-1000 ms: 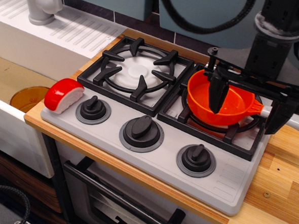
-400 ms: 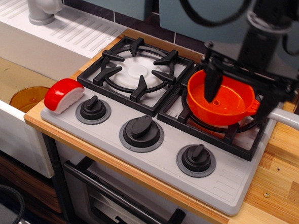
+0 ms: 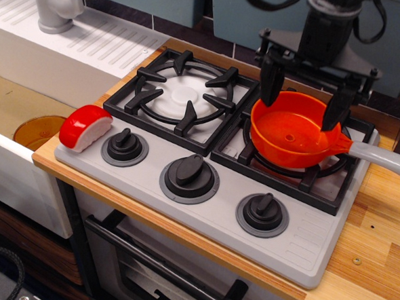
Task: End effector reaching pot or pan
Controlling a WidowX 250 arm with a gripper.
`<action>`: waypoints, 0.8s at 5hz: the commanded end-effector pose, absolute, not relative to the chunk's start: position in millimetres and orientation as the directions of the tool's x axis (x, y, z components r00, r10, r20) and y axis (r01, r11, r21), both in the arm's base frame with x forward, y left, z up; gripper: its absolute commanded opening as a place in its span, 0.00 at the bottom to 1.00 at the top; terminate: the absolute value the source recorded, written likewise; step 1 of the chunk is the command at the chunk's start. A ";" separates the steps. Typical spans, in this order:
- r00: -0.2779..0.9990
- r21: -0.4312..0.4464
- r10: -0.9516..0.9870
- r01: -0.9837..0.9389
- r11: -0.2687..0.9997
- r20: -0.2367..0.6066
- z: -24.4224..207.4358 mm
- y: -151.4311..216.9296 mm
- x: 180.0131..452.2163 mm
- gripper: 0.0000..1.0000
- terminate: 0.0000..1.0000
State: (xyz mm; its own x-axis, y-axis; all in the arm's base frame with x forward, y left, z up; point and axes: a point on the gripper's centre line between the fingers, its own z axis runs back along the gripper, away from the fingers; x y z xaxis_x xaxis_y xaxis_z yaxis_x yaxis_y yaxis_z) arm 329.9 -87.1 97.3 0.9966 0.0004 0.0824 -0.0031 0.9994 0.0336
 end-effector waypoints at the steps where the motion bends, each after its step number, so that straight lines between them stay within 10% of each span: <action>1: 0.987 0.047 -0.010 0.003 0.999 0.157 115.6 -76.5 351.8 1.00 0.00; 4: 0.979 0.041 -0.024 0.016 0.999 0.201 83.0 -58.4 348.2 1.00 0.00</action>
